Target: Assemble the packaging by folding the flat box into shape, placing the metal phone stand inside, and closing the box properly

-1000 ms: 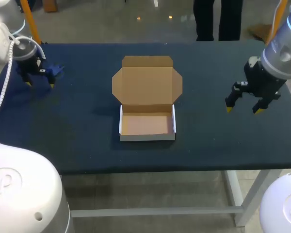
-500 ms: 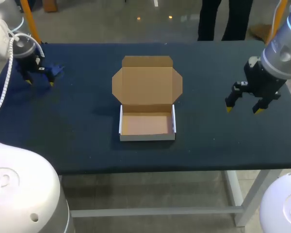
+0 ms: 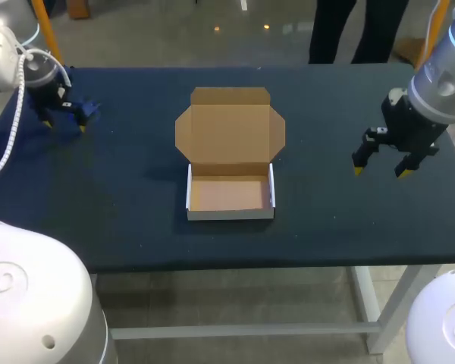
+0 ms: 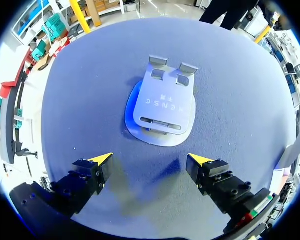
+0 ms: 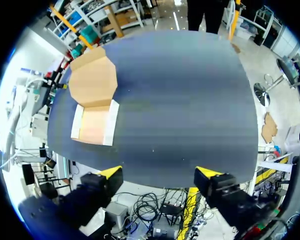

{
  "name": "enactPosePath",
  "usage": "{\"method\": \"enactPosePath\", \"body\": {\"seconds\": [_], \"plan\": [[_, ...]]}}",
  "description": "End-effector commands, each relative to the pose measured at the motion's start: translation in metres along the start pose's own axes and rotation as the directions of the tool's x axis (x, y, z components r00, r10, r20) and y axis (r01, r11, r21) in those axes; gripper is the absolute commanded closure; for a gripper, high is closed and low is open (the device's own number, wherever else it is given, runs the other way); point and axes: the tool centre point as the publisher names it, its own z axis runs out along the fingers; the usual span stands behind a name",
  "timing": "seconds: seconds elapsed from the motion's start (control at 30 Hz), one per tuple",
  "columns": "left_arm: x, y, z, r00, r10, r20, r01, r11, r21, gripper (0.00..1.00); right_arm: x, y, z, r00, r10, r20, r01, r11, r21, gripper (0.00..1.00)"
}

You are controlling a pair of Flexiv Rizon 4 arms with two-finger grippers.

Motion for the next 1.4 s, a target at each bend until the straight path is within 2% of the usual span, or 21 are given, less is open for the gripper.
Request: {"method": "enactPosePath", "body": {"seconds": [0.03, 1.4], "plan": [[-0.002, -0.006, 0.003, 1.000, 0.007, -0.003, -0.007, 1.000, -0.012, 0.00, 0.000, 0.000, -0.002, 1.000, -0.001, 0.001, 0.001, 1.000, 0.004, 0.00], [0.005, -0.028, 0.006, 0.993, 0.121, -0.012, -0.121, 0.992, -0.019, 0.00, 0.000, 0.000, -0.002, 1.000, -0.001, 0.001, 0.001, 1.000, 0.004, 0.00]]}}
